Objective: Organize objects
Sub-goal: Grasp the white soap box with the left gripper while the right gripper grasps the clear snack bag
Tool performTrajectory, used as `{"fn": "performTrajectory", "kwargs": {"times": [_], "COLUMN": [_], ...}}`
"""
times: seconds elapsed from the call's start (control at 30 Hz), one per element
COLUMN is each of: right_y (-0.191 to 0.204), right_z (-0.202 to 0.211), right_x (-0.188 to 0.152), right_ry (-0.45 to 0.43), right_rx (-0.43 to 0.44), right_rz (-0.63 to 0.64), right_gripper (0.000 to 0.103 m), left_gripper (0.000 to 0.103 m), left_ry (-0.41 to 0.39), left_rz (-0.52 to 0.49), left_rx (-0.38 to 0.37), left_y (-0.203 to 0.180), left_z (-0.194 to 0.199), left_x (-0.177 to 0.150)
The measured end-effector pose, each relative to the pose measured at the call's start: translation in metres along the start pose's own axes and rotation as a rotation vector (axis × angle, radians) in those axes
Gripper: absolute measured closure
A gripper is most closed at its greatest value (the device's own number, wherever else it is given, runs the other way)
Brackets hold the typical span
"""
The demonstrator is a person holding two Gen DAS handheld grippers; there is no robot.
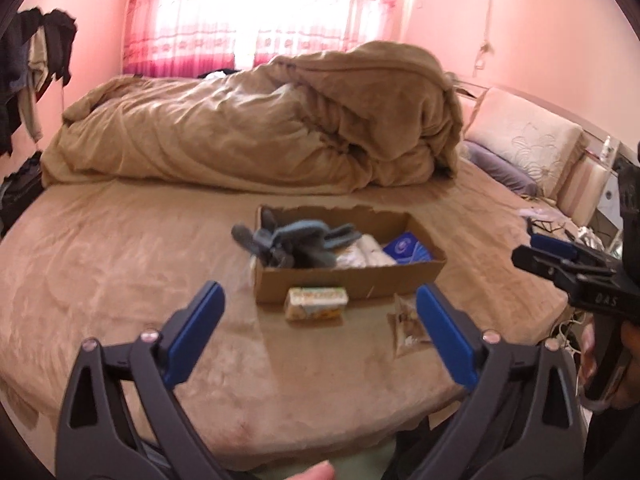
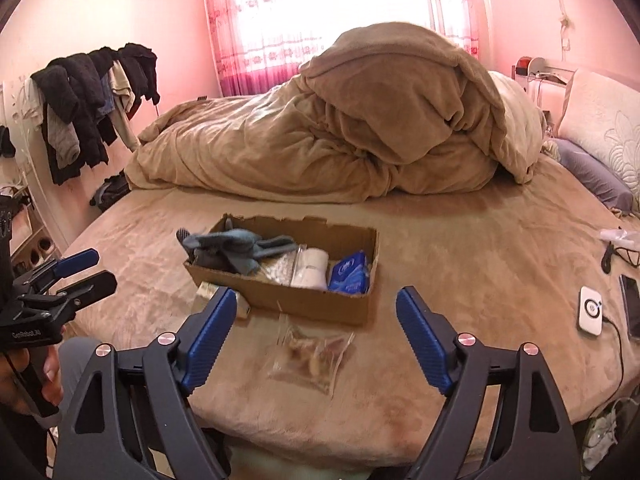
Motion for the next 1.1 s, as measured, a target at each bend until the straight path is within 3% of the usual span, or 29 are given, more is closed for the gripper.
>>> {"fn": "performTrajectory", "kwargs": {"times": [0.13,0.43,1.1], "right_y": [0.009,0.02,0.028], "right_z": [-0.016,-0.049,-0.129], "right_x": [-0.019,-0.048,-0.082], "right_ry": [0.046,0.127,0.268], "right_rx": [0.001,0.005,0.084], "right_rz": [0.014,0.034,-0.015], "right_gripper": [0.018,0.018,0.018], "left_gripper": [0.005,0.005,0.005], "left_ry": [0.038,0.119,0.136], "left_rz": [0.053,0.03,0.064], "left_rx": [0.0,0.009,0.009], "left_y": [0.009,0.008,0.045], "left_z": [-0.021,-0.067,-0.133], "left_x": [-0.023,-0.053,-0.064]}}
Point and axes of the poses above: each gripper's, at about its wrist camera, not at the fingertips, and z roughly against the way its jaws point, y to its left, x to its top, the point moved 8 cm from there along -z, roughly the way its jaws point, and after that the axes turned 15 degrees about -x, right-handed, at the moved point
